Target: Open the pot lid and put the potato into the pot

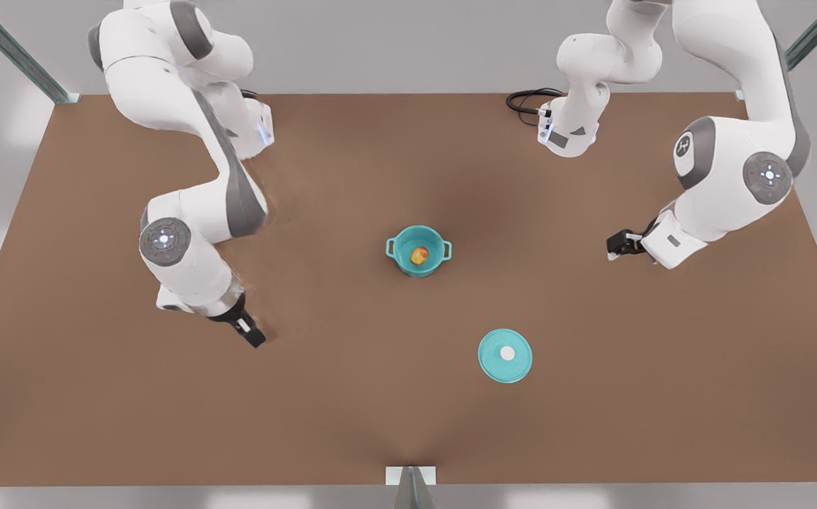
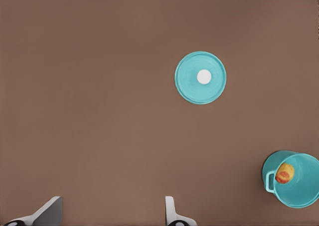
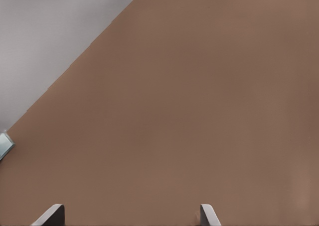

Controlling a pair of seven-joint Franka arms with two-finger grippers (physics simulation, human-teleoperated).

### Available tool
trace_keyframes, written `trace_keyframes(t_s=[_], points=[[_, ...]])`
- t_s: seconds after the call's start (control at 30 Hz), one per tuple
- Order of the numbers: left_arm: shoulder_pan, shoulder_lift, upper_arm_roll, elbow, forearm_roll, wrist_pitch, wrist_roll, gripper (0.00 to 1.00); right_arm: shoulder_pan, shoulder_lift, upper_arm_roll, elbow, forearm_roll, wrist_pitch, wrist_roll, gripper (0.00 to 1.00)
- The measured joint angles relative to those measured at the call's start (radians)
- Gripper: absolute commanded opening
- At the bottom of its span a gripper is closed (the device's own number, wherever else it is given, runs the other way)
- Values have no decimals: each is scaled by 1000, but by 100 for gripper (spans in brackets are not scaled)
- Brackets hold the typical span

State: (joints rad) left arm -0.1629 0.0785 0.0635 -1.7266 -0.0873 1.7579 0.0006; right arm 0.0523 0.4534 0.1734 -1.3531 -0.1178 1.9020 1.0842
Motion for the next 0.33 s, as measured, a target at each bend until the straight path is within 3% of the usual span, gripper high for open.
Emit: trace_keyframes(t_s=[0.1,0.33], points=[[-20,18,-10,37,12,-3,3,100,-111,-16,6,13,-42,-102,-130,100],[-14,45,-14,81,13,16,23,100,-111,-28,19,15,-68,-223,-359,100]])
